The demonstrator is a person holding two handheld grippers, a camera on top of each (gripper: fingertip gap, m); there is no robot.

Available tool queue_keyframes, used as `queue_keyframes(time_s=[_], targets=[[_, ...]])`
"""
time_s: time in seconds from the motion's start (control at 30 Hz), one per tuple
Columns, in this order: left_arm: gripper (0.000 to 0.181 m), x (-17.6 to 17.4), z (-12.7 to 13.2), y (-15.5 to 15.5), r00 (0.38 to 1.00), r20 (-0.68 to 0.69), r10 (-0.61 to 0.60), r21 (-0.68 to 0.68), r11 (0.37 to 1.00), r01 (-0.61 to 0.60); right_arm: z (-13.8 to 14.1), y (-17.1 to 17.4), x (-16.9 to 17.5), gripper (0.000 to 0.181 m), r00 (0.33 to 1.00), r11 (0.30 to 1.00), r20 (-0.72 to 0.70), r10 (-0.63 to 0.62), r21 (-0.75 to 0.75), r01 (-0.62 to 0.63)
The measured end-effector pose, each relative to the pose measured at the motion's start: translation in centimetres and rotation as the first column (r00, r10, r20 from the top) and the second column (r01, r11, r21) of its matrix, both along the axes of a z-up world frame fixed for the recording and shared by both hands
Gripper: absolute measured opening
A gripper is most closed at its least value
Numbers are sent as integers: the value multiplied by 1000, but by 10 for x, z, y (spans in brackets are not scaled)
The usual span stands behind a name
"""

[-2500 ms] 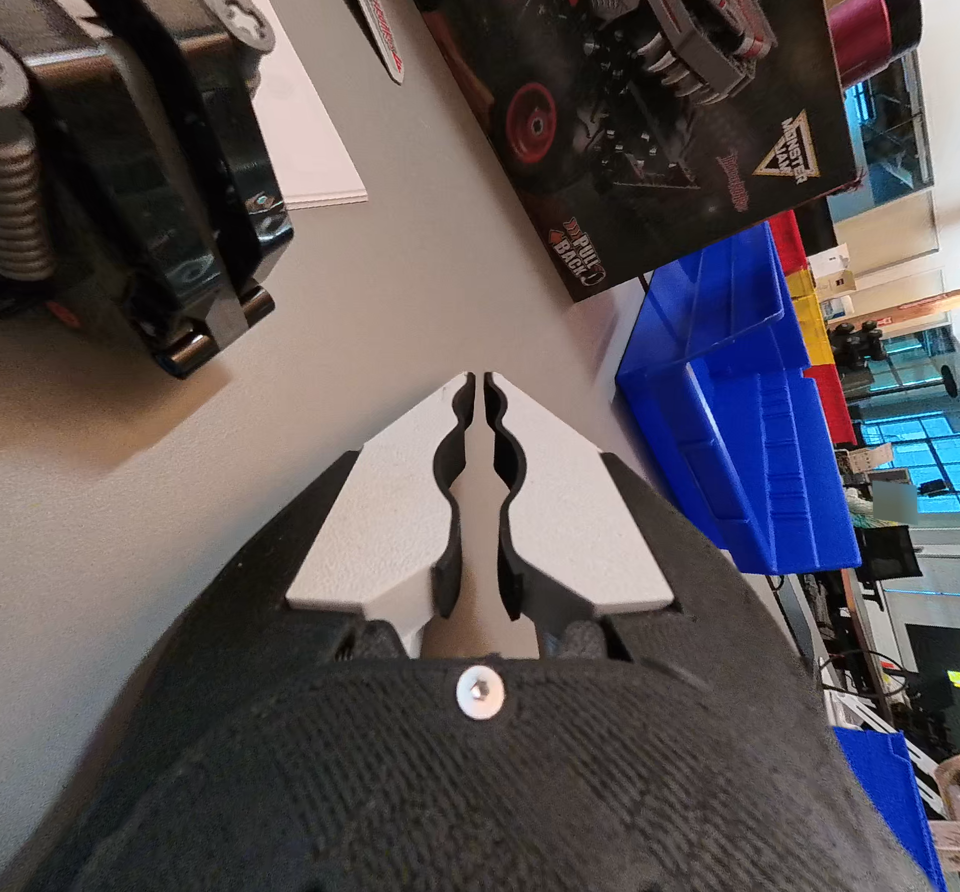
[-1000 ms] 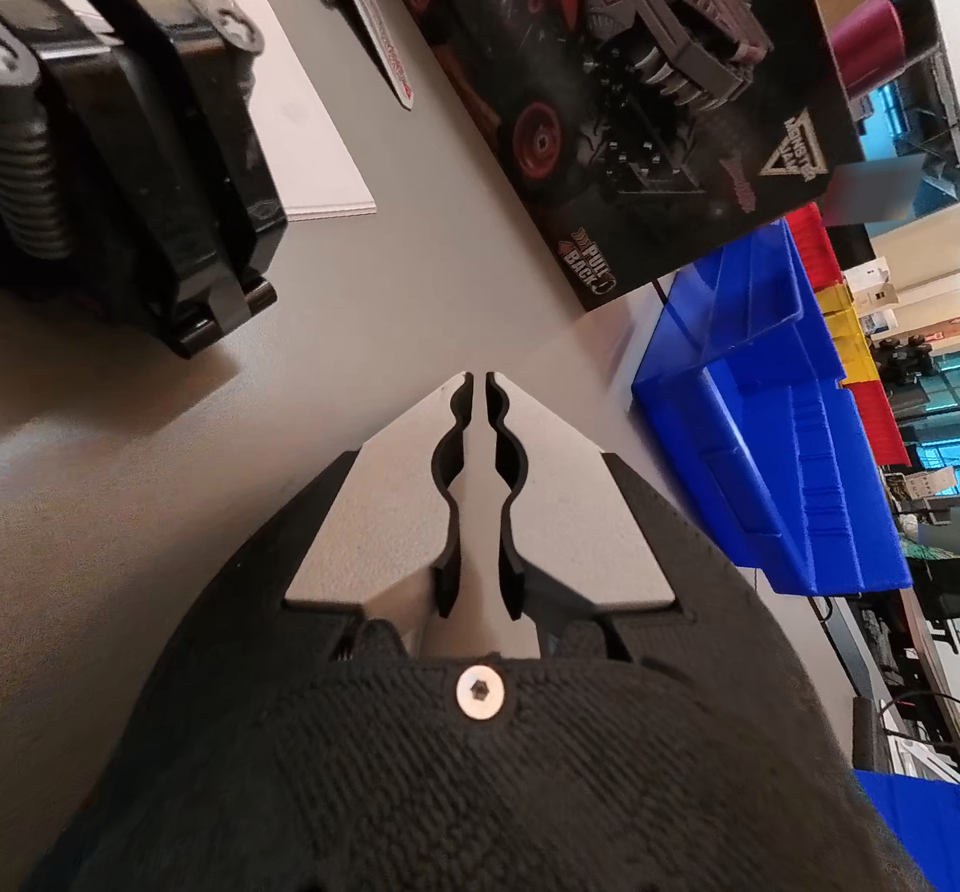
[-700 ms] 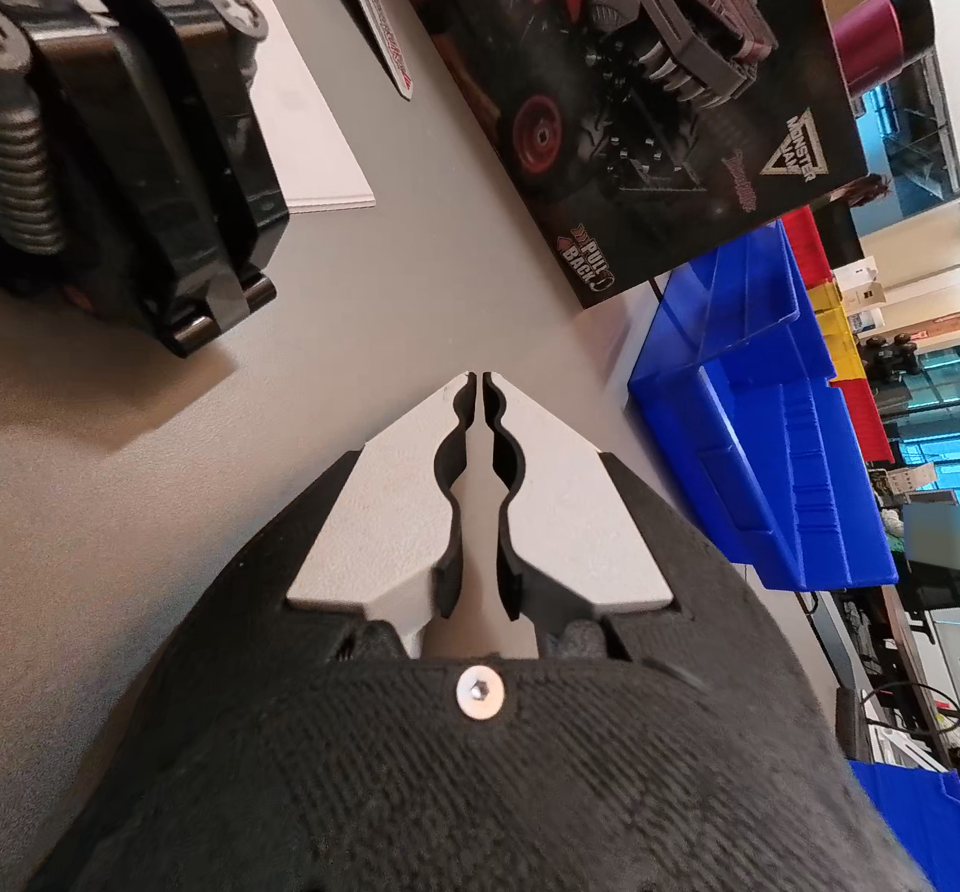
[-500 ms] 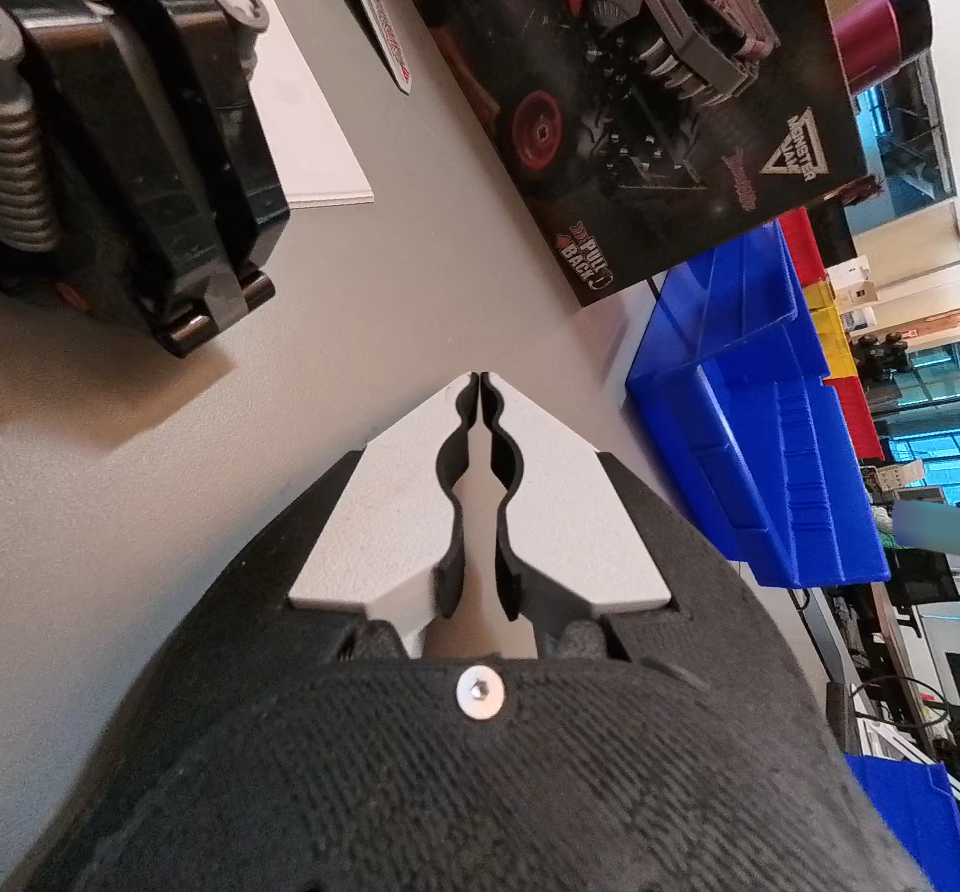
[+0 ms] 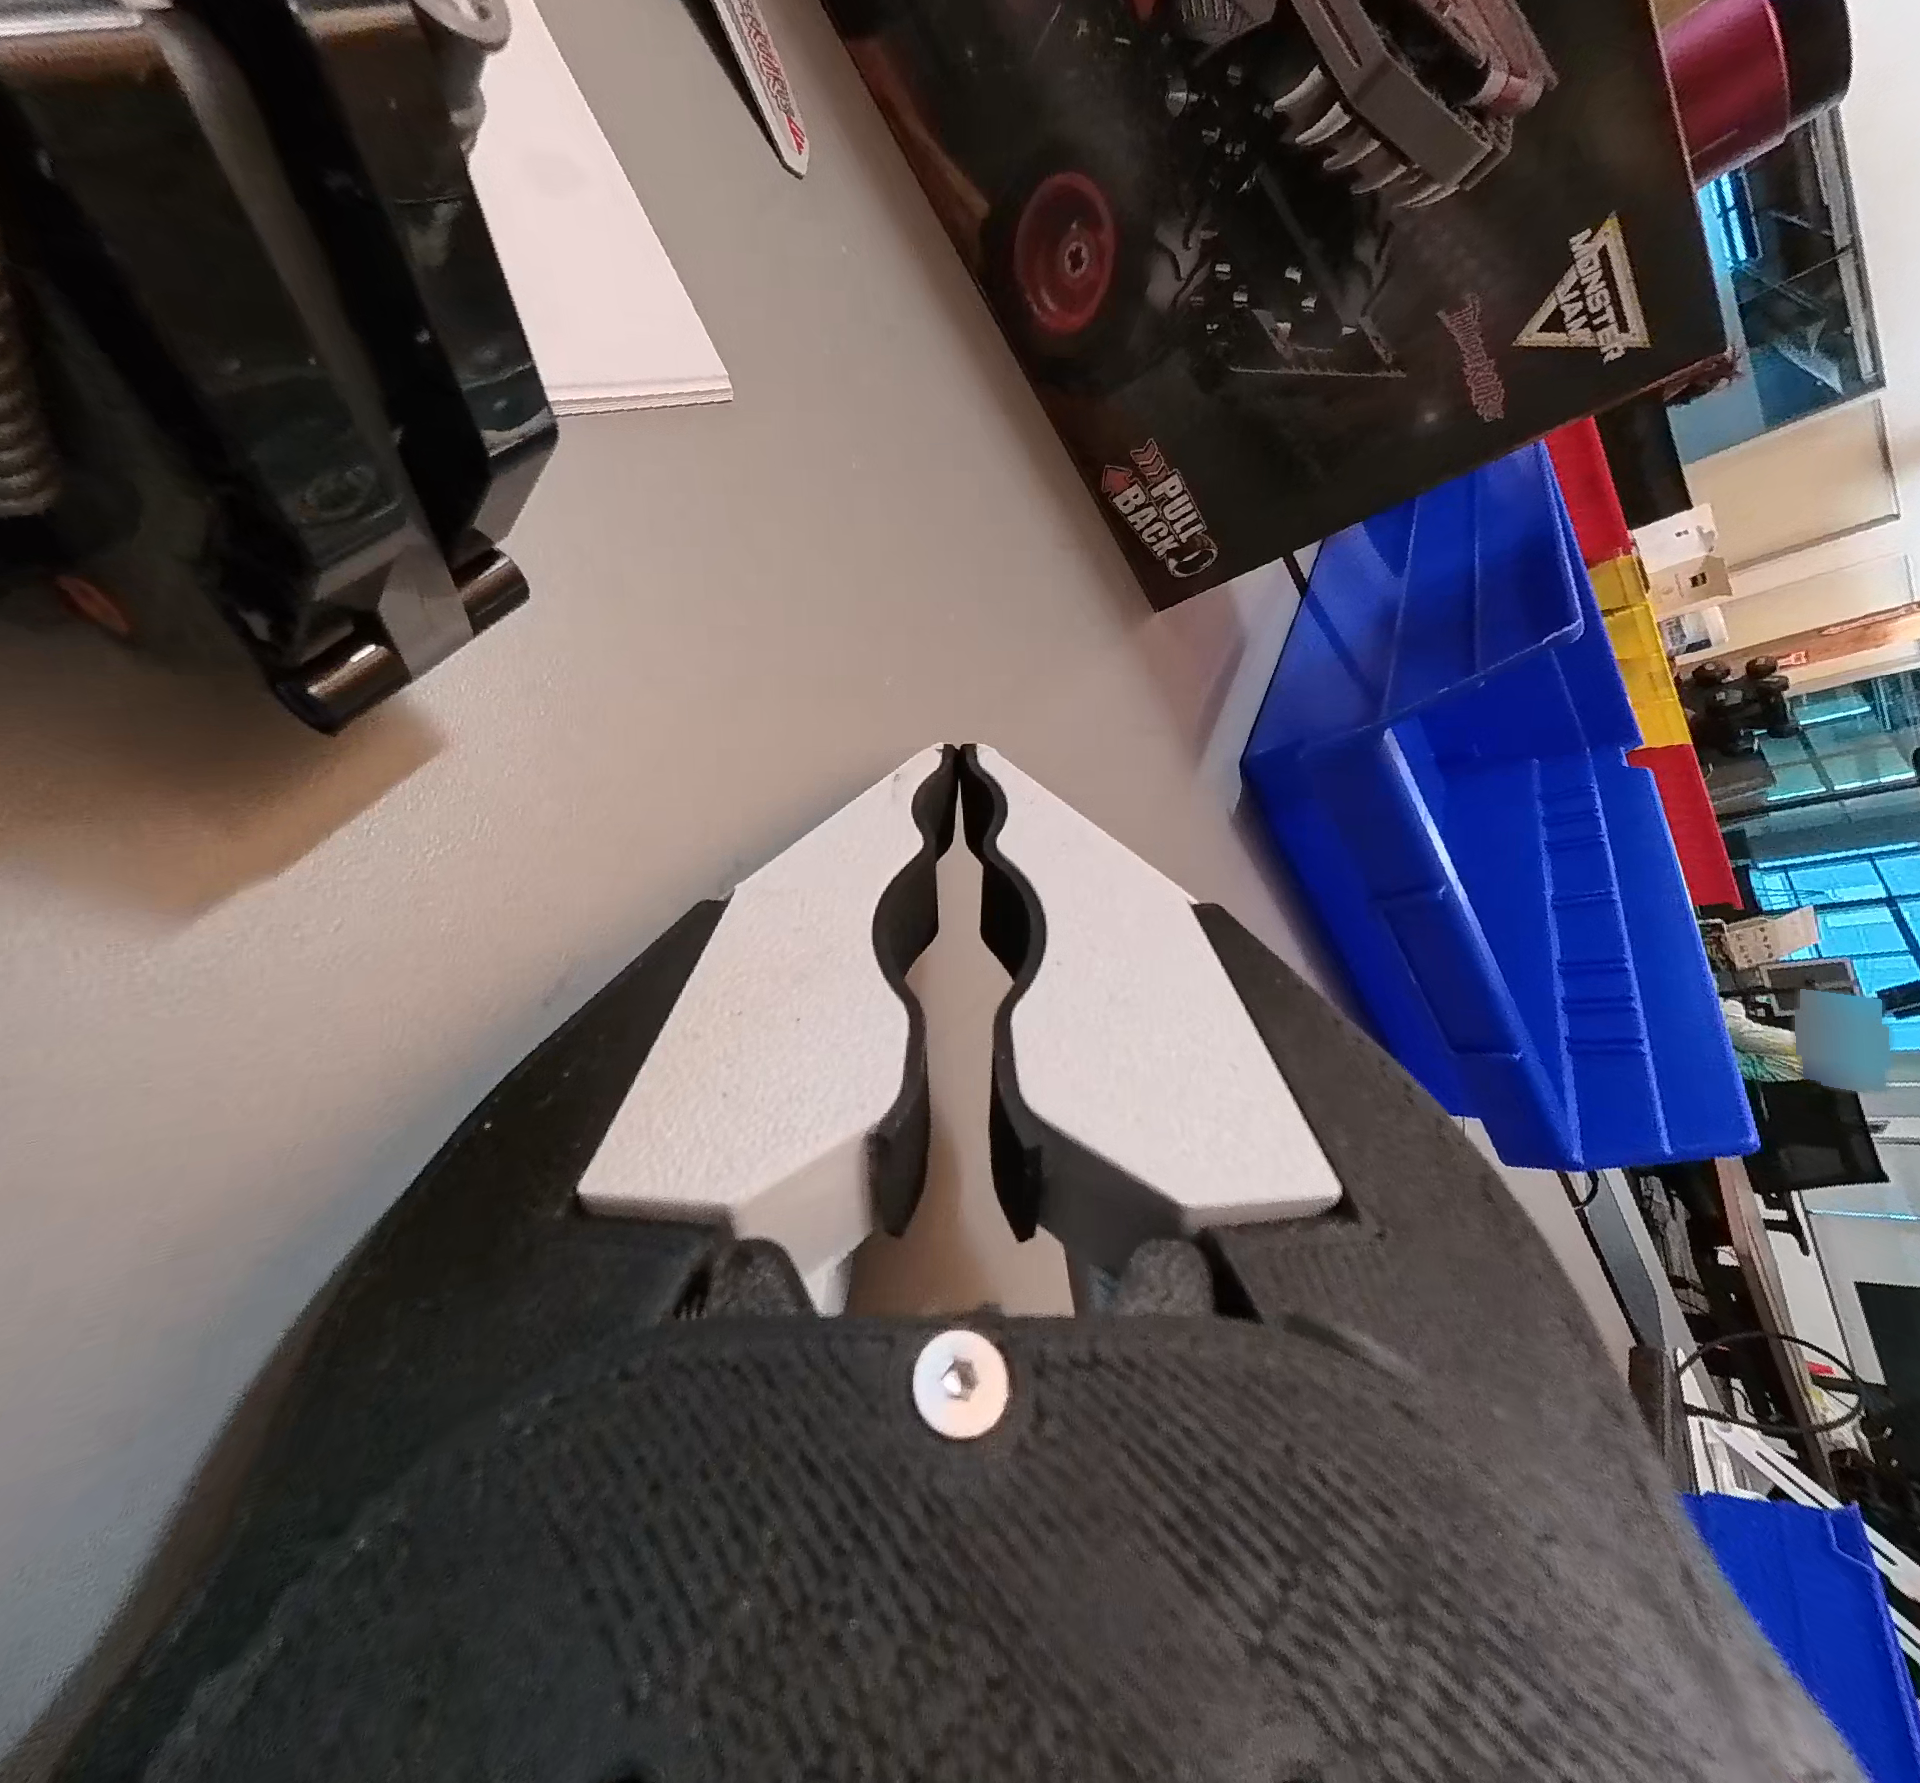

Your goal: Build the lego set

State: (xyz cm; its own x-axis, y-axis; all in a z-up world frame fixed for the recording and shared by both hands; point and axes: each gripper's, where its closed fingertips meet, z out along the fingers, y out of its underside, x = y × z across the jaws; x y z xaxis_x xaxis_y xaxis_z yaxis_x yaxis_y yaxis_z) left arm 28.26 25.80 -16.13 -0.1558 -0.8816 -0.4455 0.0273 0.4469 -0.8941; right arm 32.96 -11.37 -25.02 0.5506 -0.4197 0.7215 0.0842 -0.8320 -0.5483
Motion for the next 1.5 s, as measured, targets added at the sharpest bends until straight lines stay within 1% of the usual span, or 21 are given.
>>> queue_keyframes(time_s=[0.1, 0.2, 0.3, 0.43, 1.0, 1.43, 1.47, 1.5], targets=[[0, -2, 6, 1, 1000, 21, 3, -30, 1000, -3, 0, 0, 0, 0, 1000, 1000, 4, -2, -4, 2], [0, -6, 15, -6, 998, 51, -28, -57, 998, 31, 0, 0, 1, 0, 1000, 1000, 8, -4, -8, 4], [0, -9, 20, -14, 996, 76, -48, -18, 999, 49, 0, 0, 1, 0, 1000, 1000, 12, -4, -12, 4], [0, -11, 24, -15, 994, 101, -36, 50, 998, 31, 0, 0, 1, 0, 1000, 1000, 13, -4, -14, 4], [0, -10, 23, -9, 995, 98, -15, 26, 1000, 12, 0, 1, 1, 0, 1000, 1000, 16, -3, -19, 3], [0, -9, 22, -9, 996, 87, -21, 16, 1000, 20, 1, 1, 1, 0, 1000, 1000, 8, -5, -7, 5], [0, -9, 22, -9, 996, 86, -22, 17, 1000, 21, 3, 0, 1, 5, 1000, 1000, -2, -7, 18, 7], [0, -9, 22, -9, 996, 85, -23, 18, 1000, 21, 9, -1, 0, 14, 1000, 998, -19, -11, 62, 12]])
